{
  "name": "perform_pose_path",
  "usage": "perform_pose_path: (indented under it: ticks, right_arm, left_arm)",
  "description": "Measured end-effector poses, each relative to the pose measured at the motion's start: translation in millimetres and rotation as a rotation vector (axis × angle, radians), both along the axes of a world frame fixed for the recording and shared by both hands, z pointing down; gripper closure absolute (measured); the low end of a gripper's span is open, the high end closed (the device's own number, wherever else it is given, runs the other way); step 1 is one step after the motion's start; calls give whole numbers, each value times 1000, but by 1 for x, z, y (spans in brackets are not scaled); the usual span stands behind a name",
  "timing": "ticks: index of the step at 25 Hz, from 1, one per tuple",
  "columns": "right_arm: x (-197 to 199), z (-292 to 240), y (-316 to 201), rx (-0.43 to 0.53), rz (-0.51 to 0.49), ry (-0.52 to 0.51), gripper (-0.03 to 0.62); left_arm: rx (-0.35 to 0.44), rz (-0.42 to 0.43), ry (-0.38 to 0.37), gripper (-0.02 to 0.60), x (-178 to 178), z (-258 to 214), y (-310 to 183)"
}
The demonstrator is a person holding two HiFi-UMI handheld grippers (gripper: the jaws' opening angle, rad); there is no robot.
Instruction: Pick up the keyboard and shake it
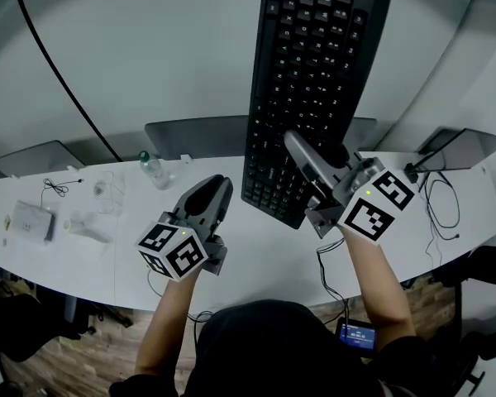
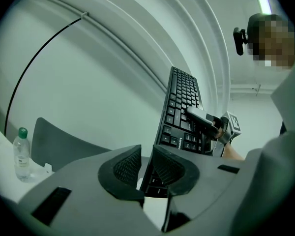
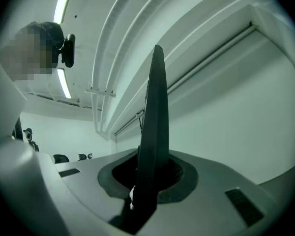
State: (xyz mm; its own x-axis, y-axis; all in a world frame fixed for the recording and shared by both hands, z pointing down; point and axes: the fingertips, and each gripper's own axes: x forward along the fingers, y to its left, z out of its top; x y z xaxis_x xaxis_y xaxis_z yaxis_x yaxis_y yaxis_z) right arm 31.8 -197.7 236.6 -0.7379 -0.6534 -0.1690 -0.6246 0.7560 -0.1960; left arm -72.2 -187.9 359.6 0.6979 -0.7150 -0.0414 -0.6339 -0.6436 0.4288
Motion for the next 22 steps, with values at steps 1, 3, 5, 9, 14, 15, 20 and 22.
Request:
perform_pose_path:
  ticks: [1, 3, 5, 9, 14, 15, 20, 22]
  right_arm:
    - [2, -2, 0, -3, -4, -17, 513]
    - [4, -4, 0, -11, -12, -52, 513]
    - [6, -7, 0, -21, -21, -93, 513]
    - [16, -12, -3, -54, -39, -193, 513]
    - [18, -11, -7, -86, -60, -277, 513]
    - [15, -10, -7, -90, -62, -284, 513]
    - [7, -15, -7, -73, -63, -310, 513]
    - [8, -16, -6, -79, -80, -353, 513]
  left_arm:
    - [-5, 12, 7, 501, 2, 1, 1]
    - [-18, 37, 26, 449, 5, 3, 2]
    - [-31, 50, 43, 422, 6, 5, 5]
    - [-49, 78, 76, 351, 12, 5, 10]
    - [-51, 127, 173, 313, 8, 5, 14]
    - [-56, 134, 193, 307, 5, 4, 15]
    - [-72, 156, 259, 302, -4, 3, 18]
    - [-74, 165, 287, 301, -4, 2, 21]
